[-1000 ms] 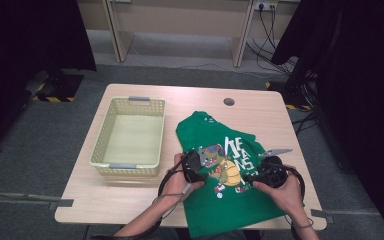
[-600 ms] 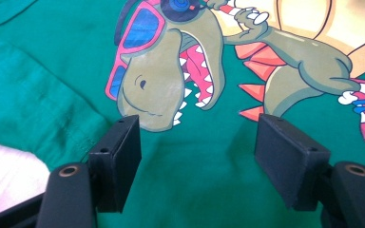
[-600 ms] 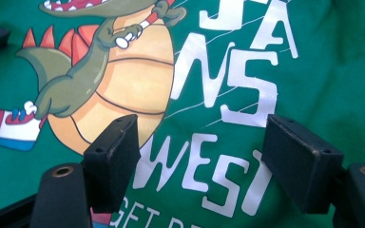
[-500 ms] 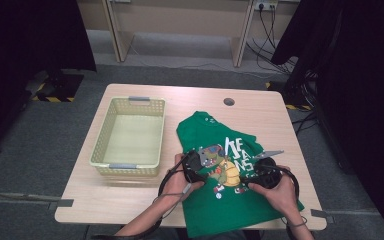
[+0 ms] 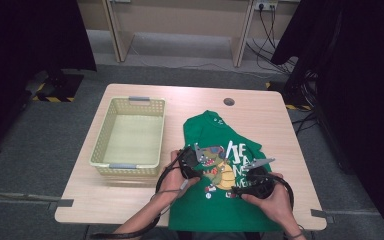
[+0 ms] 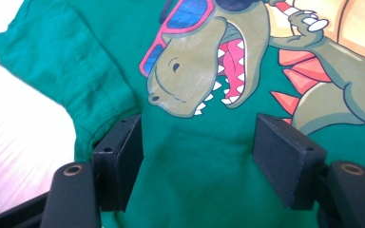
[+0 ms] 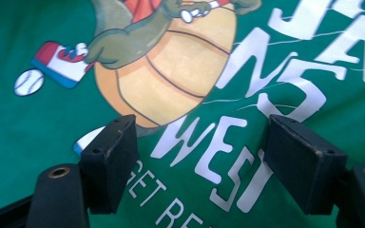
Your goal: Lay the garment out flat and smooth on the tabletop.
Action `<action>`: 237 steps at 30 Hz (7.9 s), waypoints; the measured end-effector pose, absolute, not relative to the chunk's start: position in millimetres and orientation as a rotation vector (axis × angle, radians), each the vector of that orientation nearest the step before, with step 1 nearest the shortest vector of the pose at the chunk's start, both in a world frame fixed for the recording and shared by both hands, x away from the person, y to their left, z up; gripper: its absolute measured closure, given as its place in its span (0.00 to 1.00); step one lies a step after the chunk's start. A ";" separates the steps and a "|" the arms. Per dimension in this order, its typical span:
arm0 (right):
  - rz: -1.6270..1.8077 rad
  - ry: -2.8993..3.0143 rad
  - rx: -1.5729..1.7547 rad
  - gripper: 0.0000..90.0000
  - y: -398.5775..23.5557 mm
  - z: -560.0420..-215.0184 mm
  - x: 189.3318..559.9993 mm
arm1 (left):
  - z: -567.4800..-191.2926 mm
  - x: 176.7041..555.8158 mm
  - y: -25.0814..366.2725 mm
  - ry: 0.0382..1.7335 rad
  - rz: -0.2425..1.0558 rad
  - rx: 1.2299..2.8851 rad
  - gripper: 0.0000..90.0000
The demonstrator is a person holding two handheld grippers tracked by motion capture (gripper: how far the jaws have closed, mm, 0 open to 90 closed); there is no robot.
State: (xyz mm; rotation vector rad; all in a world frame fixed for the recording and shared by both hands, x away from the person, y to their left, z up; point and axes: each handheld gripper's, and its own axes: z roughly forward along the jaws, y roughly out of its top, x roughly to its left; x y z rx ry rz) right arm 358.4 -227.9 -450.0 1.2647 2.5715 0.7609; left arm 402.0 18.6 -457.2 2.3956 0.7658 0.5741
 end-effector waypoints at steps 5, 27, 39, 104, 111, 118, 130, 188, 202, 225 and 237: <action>0.851 2.585 1.296 0.33 -232.6 -442.1 362.6 | -457.6 400.4 22.1 0.772 0.580 2.389 0.38; 0.790 2.218 1.604 0.62 -299.1 -431.4 480.9 | -455.9 380.5 15.0 0.700 0.543 2.370 0.35; 0.768 2.243 1.639 0.59 -297.1 -444.5 494.0 | -457.7 377.3 15.1 0.694 0.529 2.354 0.34; 0.724 2.103 1.595 0.72 -317.0 -405.9 490.1 | -462.6 370.6 26.6 0.707 0.505 2.335 0.39; 0.744 2.172 1.561 0.67 -299.7 -410.2 509.3 | -462.5 370.0 26.6 0.699 0.513 2.339 0.39; 0.744 2.241 1.549 0.60 -283.1 -427.1 528.5 | -462.2 370.7 26.3 0.696 0.510 2.343 0.38; 0.687 2.281 1.560 0.58 -271.8 -440.4 541.5 | -462.5 371.0 26.9 0.697 0.504 2.338 0.38; 0.571 2.059 1.752 0.93 -326.7 -407.4 523.6 | -463.8 369.0 27.1 0.694 0.517 2.324 0.40; 0.715 2.127 1.516 0.67 -307.8 -392.6 529.2 | -463.7 368.7 27.2 0.687 0.522 2.328 0.39; 0.623 2.358 1.430 0.85 -283.8 -423.8 549.4 | -463.9 369.0 27.8 0.683 0.520 2.326 0.39; 0.659 2.347 1.480 0.99 -284.4 -423.5 547.9 | -463.9 368.8 27.8 0.682 0.522 2.327 0.39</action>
